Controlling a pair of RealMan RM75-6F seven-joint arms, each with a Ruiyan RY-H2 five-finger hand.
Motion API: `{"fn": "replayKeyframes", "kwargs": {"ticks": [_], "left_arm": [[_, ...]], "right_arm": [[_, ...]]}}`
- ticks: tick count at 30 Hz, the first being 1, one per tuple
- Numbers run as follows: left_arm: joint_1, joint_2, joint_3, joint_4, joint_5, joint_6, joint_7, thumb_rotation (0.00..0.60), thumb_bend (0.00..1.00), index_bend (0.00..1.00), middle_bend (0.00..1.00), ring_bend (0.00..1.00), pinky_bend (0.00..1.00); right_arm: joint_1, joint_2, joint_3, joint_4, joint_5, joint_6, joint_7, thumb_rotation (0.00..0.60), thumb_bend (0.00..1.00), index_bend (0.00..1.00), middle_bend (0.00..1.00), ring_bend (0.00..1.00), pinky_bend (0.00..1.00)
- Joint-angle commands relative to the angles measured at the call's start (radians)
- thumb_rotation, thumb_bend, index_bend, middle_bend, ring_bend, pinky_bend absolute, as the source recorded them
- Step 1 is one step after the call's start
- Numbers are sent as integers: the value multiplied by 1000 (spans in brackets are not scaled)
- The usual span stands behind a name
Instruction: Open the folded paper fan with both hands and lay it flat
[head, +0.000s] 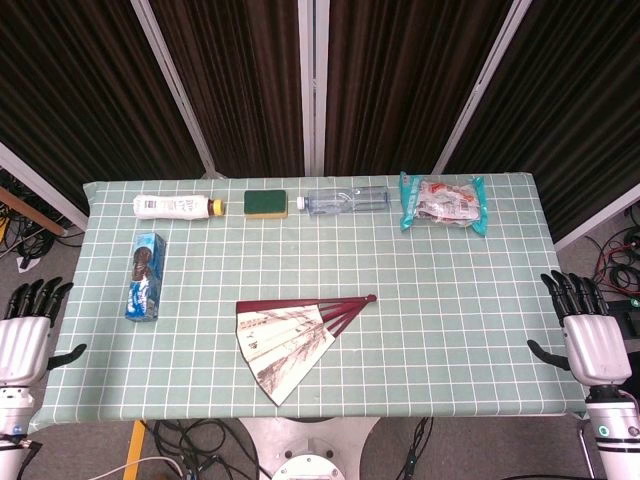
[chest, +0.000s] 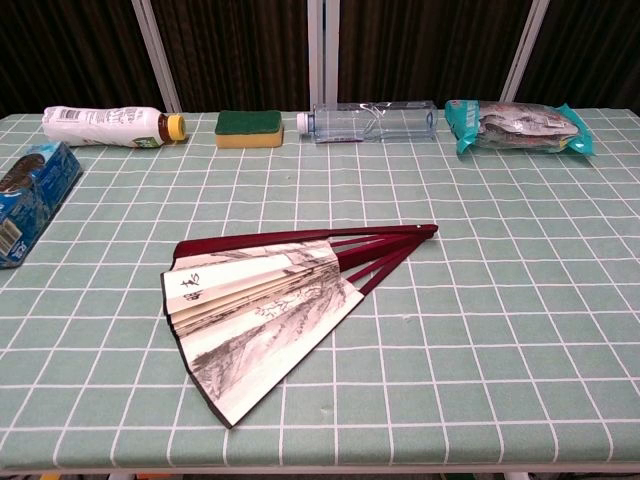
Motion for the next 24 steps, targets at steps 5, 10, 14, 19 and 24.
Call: {"fn": "replayKeyframes", "kwargs": {"ticks": [5, 10, 14, 19, 24], "left_arm": [[-1, 3, 1, -10, -5, -6, 4, 600, 0, 135, 89, 57, 86], [-13, 7, -9, -12, 7, -8, 3, 600, 0, 135, 89, 57, 86], [-83, 35, -38, -10, 42, -72, -20, 600, 0, 139, 124, 81, 90], [-210, 71, -85, -15, 92, -199, -139, 600, 0, 203, 189, 139, 162], [-389, 94, -132, -29, 74, -450, -318, 600, 8, 245, 242, 205, 231]], "right_arm": [[-4, -2, -1, 4, -4, 10, 7, 565, 72, 0, 61, 0, 0], [-7, -1, -1, 9, -12, 20, 19, 566, 73, 0, 61, 0, 0], [15, 18, 12, 12, -21, 4, 19, 567, 73, 0, 61, 0, 0], [45, 38, 23, 4, -33, -24, 11, 575, 73, 0, 59, 0, 0], [63, 44, 25, -2, -41, -40, 14, 581, 73, 0, 58, 0, 0]]}}
